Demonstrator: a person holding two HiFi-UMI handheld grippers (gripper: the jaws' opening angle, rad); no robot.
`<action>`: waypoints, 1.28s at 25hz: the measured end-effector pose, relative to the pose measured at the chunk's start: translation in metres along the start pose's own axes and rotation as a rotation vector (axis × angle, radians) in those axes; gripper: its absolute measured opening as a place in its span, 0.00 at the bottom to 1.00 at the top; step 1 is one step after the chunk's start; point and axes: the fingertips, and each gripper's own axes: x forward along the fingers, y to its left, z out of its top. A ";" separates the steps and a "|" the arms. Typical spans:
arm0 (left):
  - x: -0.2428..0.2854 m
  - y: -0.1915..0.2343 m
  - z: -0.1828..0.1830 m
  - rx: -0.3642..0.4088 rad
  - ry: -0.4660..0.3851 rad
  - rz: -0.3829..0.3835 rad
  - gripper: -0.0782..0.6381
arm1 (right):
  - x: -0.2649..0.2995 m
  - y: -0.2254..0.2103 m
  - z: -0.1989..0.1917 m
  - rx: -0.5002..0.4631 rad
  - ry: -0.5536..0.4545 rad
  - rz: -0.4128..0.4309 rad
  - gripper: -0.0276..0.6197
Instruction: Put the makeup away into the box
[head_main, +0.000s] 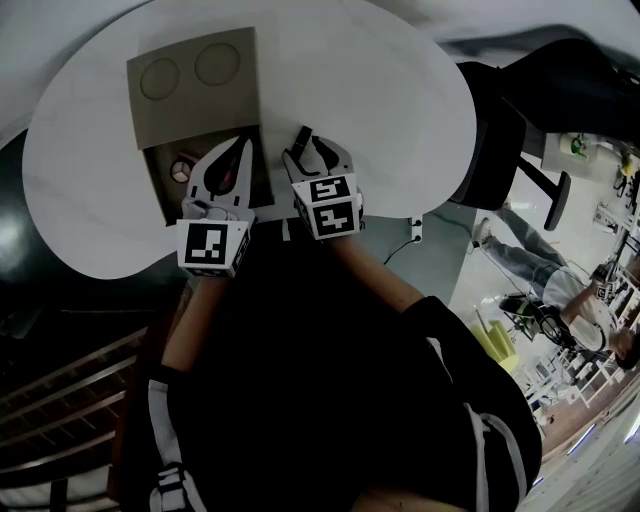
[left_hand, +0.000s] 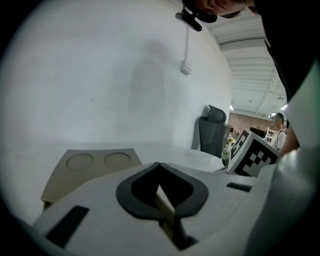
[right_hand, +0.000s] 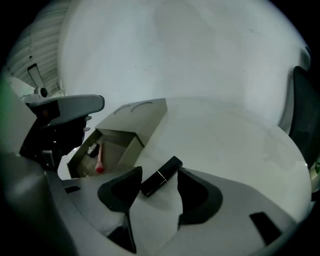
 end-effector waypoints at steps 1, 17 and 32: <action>0.000 0.001 0.000 0.001 -0.002 0.001 0.11 | 0.003 0.000 -0.004 -0.006 0.019 0.001 0.41; -0.007 0.003 -0.001 -0.005 -0.002 0.025 0.11 | 0.010 -0.007 -0.016 -0.165 0.051 -0.039 0.22; -0.040 -0.015 0.000 0.003 -0.065 0.059 0.11 | -0.038 0.017 0.020 -0.186 -0.124 -0.003 0.21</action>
